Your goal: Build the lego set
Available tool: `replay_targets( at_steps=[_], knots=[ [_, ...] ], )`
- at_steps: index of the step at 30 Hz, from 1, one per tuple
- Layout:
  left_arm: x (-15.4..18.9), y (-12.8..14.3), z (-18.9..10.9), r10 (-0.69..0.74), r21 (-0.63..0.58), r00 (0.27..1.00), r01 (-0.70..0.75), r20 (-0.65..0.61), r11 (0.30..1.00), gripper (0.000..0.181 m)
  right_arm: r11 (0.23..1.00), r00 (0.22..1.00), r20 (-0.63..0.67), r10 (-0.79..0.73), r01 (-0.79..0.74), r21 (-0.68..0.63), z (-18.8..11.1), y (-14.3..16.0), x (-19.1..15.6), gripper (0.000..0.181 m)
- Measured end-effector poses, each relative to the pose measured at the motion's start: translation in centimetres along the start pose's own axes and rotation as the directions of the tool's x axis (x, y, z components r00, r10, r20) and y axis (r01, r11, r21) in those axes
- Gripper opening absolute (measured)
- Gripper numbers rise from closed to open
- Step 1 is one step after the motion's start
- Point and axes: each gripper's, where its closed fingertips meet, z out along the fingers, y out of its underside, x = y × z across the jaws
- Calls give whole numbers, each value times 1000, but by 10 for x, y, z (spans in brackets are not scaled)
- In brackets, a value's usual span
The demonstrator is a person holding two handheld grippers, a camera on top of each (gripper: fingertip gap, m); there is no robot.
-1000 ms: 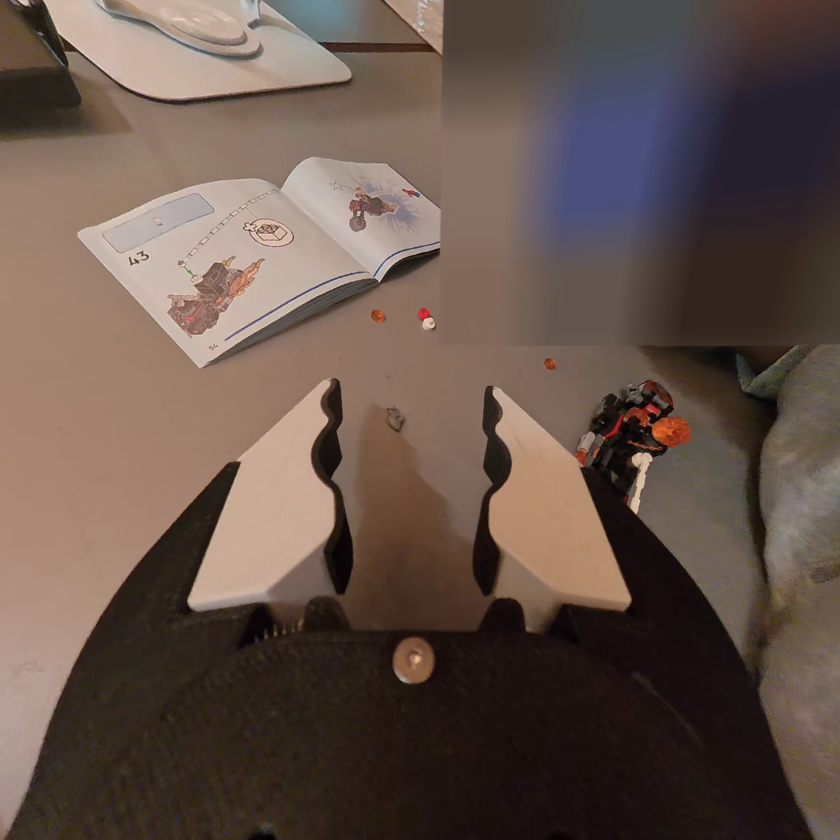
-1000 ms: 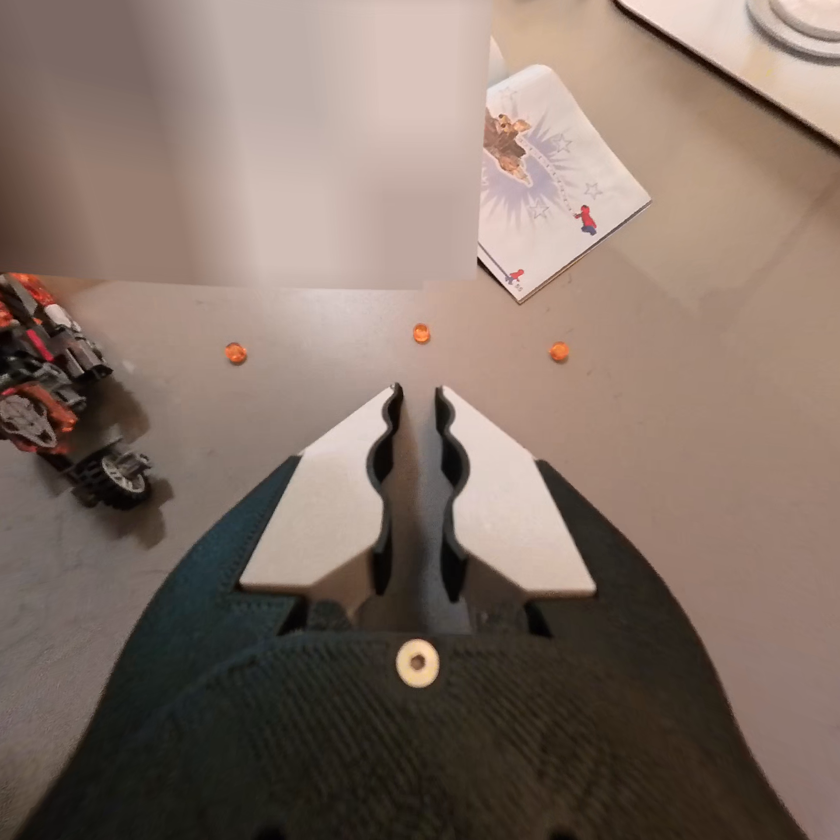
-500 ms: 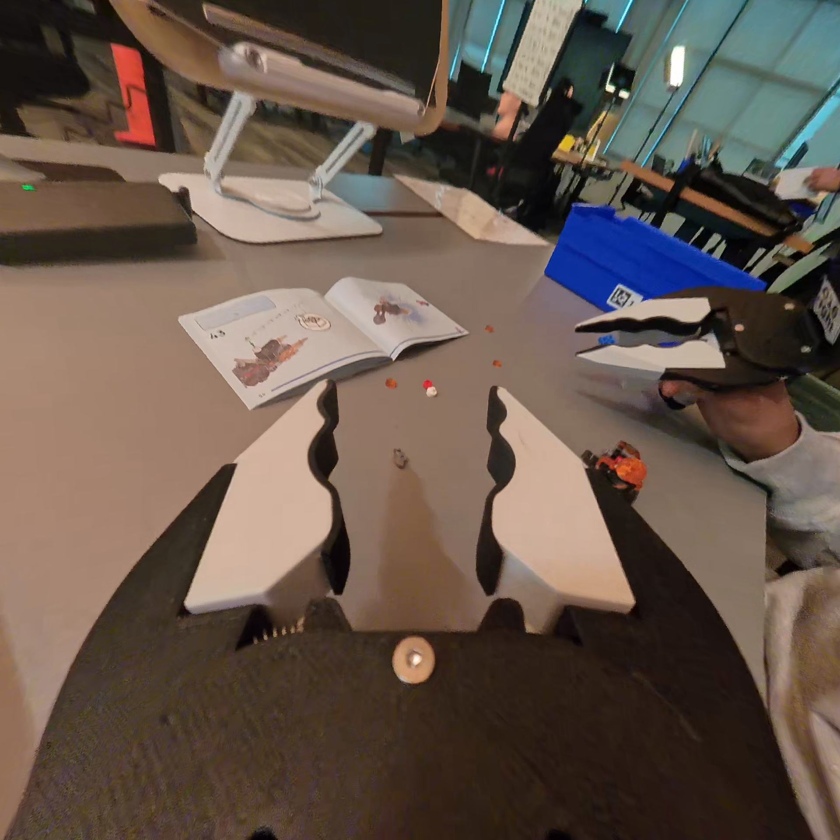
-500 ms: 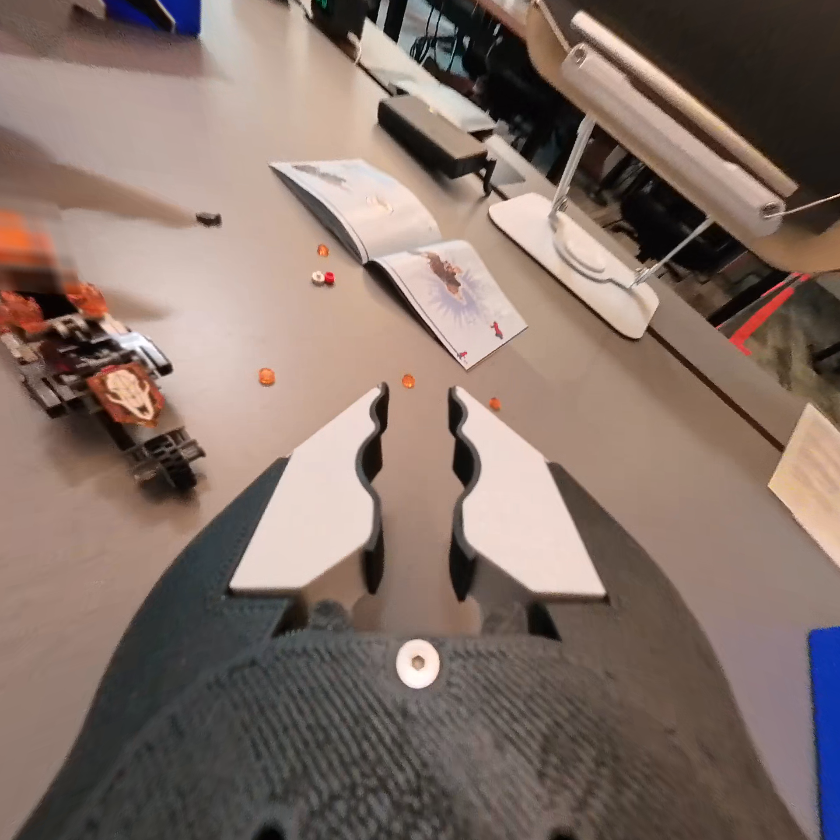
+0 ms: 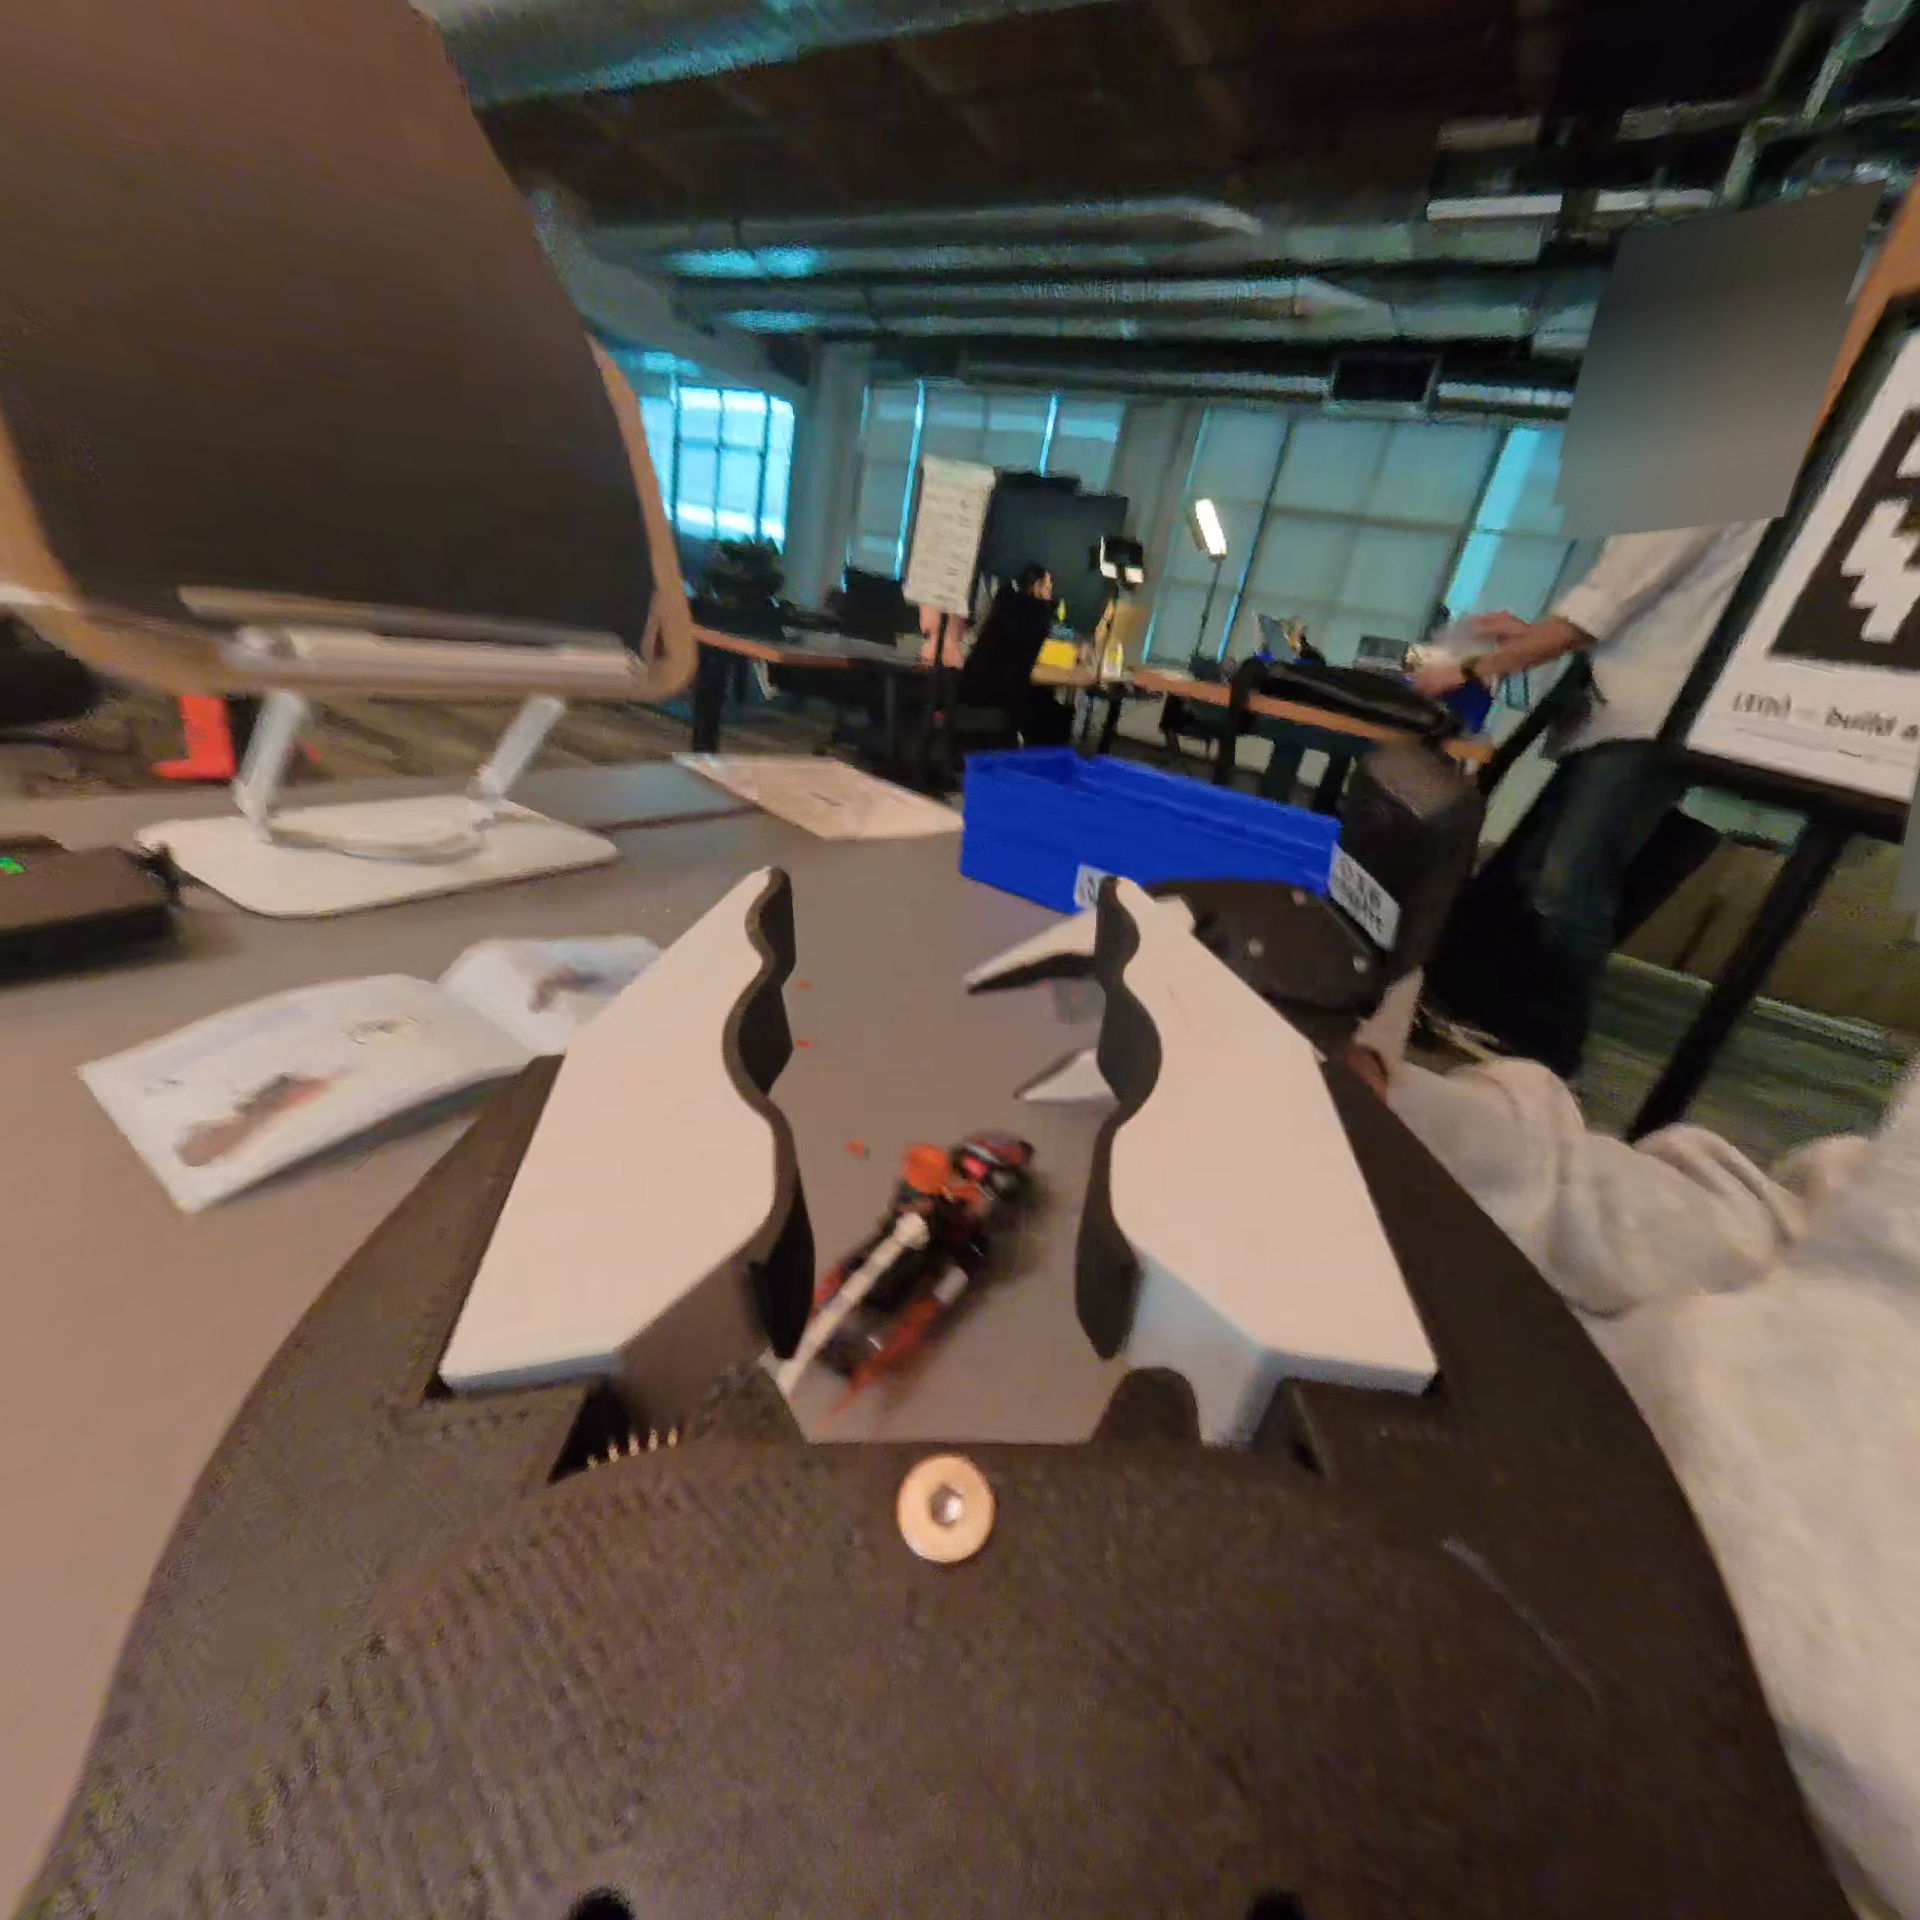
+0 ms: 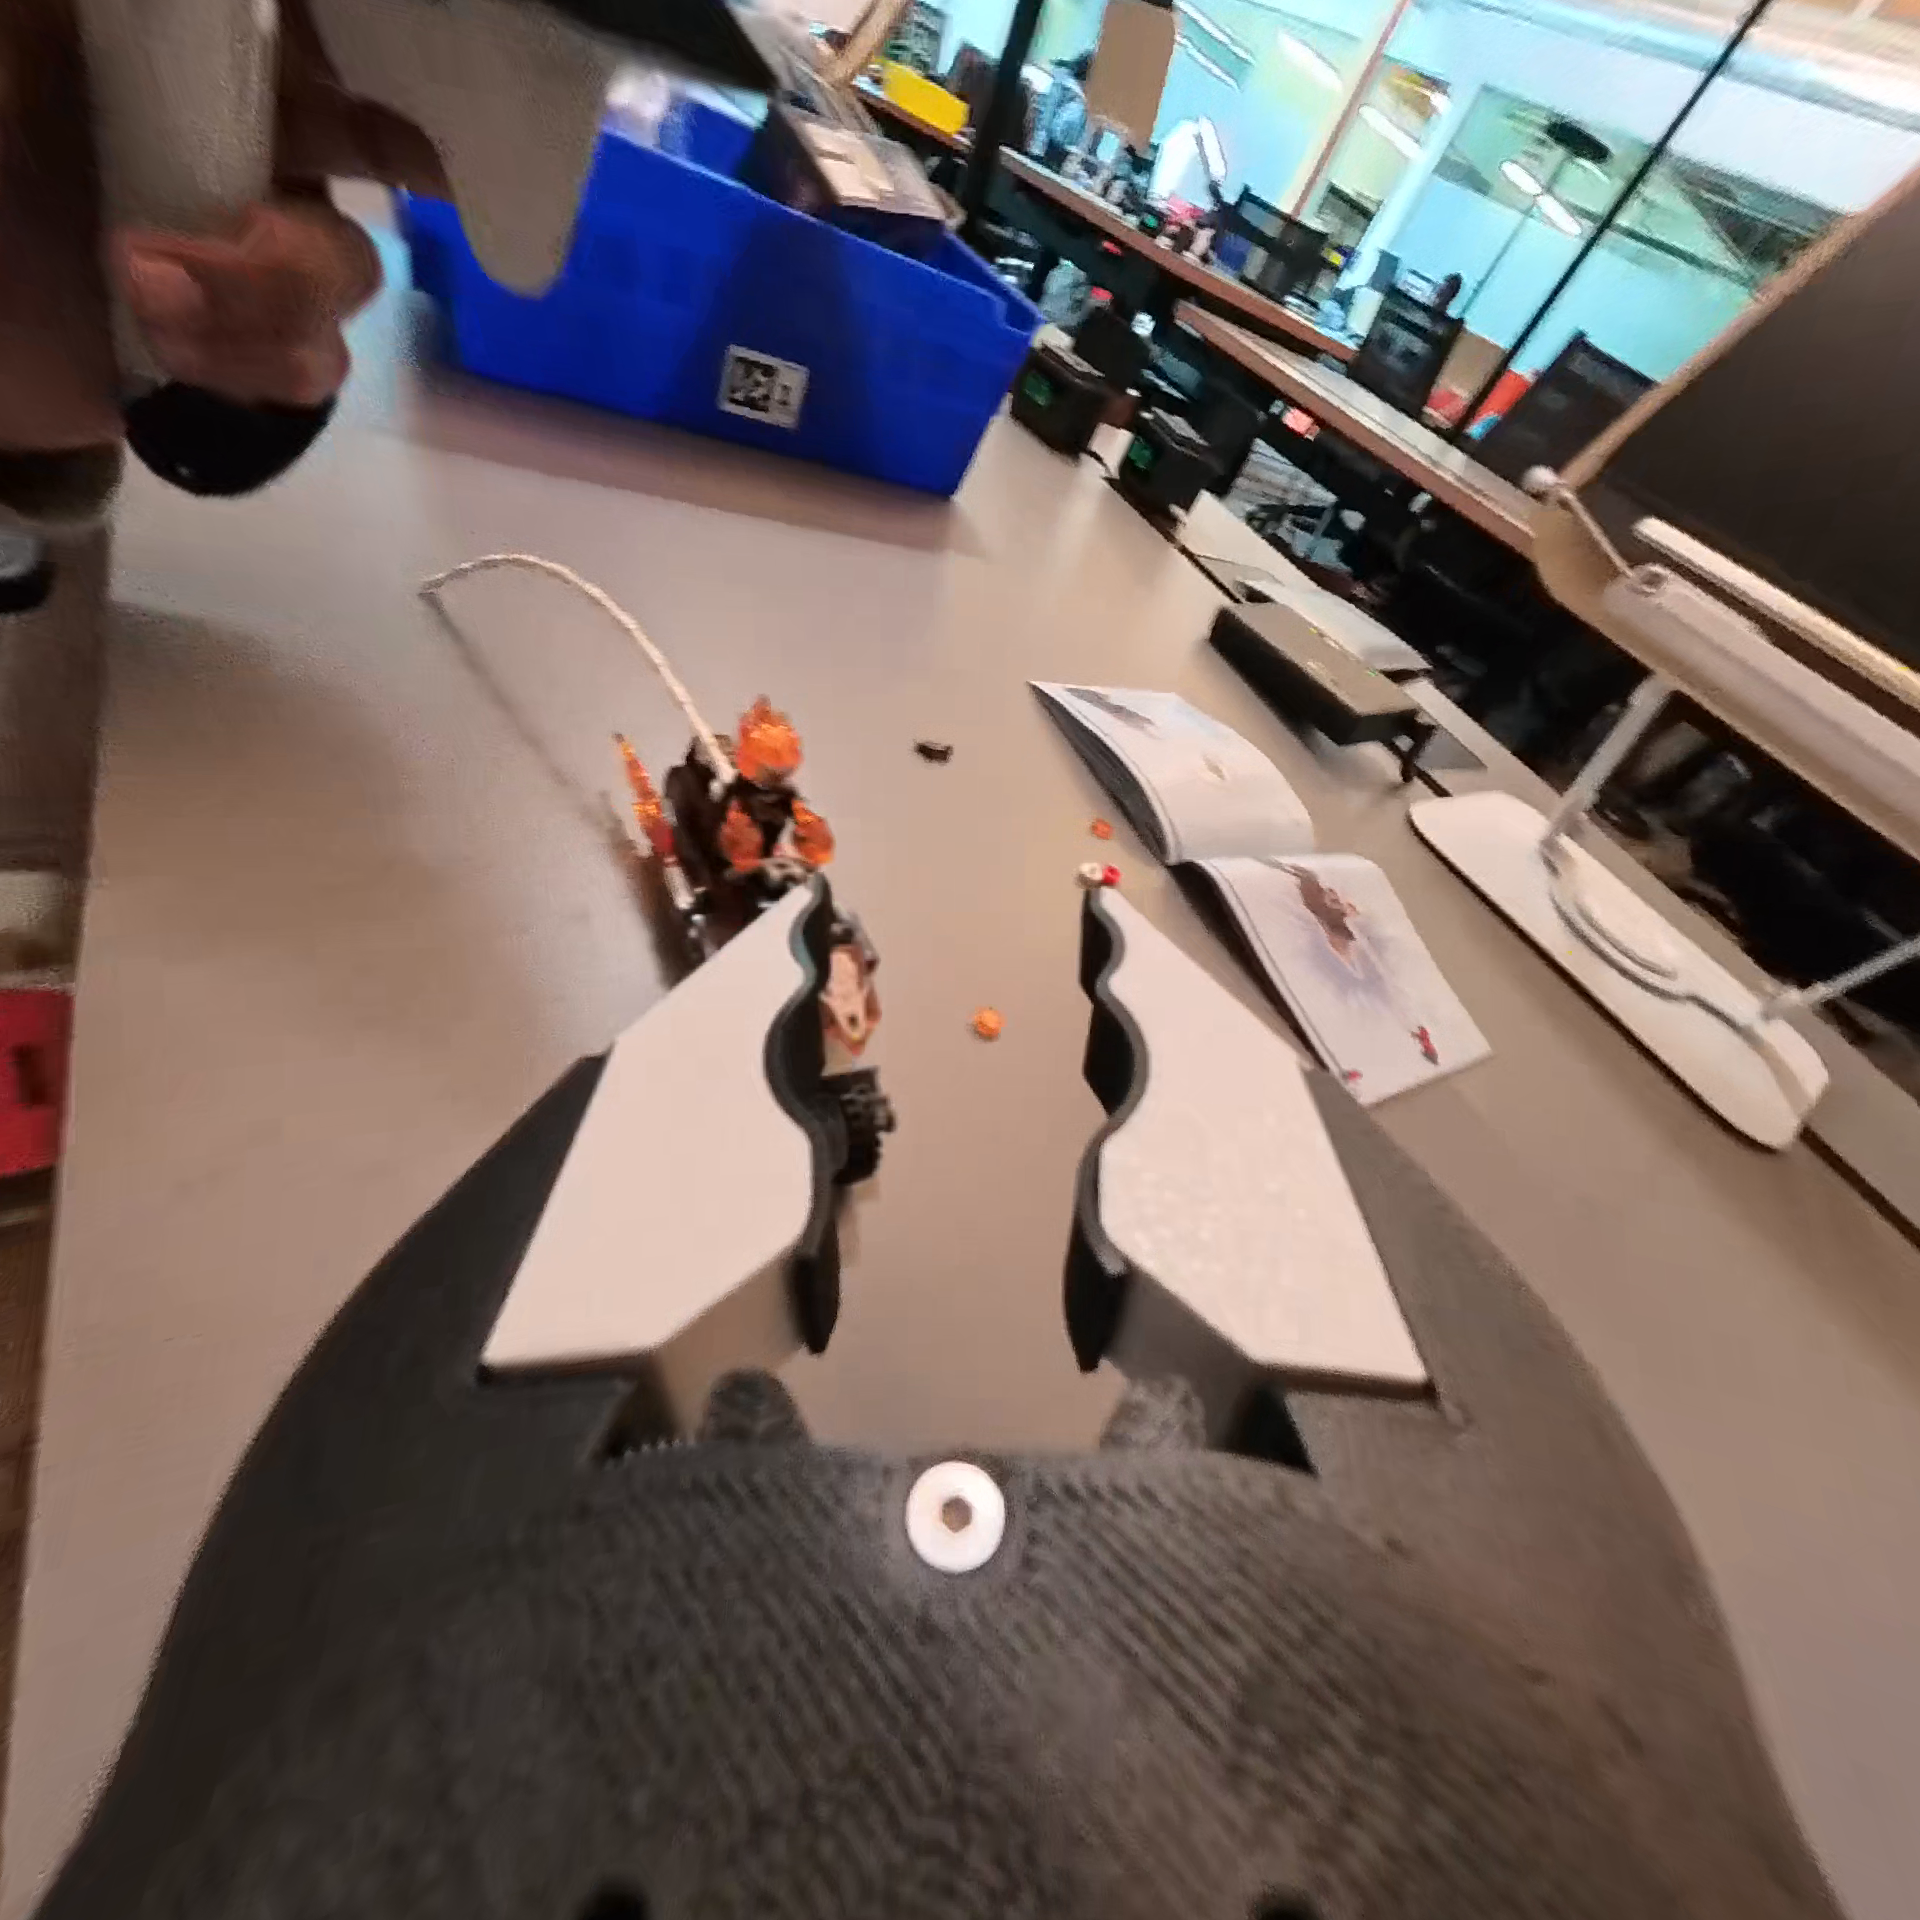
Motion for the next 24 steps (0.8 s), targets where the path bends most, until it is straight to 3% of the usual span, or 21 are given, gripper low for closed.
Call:
replay_targets(
  at_steps=[3,7,11,13,17,19,24],
  knots=[
    [15,56,10,-67,-184,998,70,22,981,53,1000,998,58,-24,23,11,2,-3,-12,49],
    [34,118,13,-209,-427,977,209,48,880,49,1000,993,121,-18,18,2,3,-2,-19,48],
    [52,132,25,-257,-465,966,242,33,851,51,998,975,219,26,-12,-66,8,6,-28,50],
    [53,141,29,-254,-498,966,242,45,833,56,989,949,303,90,-48,-142,13,15,-36,60],
    [48,151,32,-196,-531,976,216,94,820,59,934,837,474,275,-116,-337,19,34,-56,66],
    [46,154,32,-169,-543,979,202,111,815,60,915,817,487,308,-114,-388,20,40,-60,62],
    [51,151,34,-146,-525,986,165,77,835,58,931,868,443,224,-56,-361,22,41,-57,49]
  ],
)
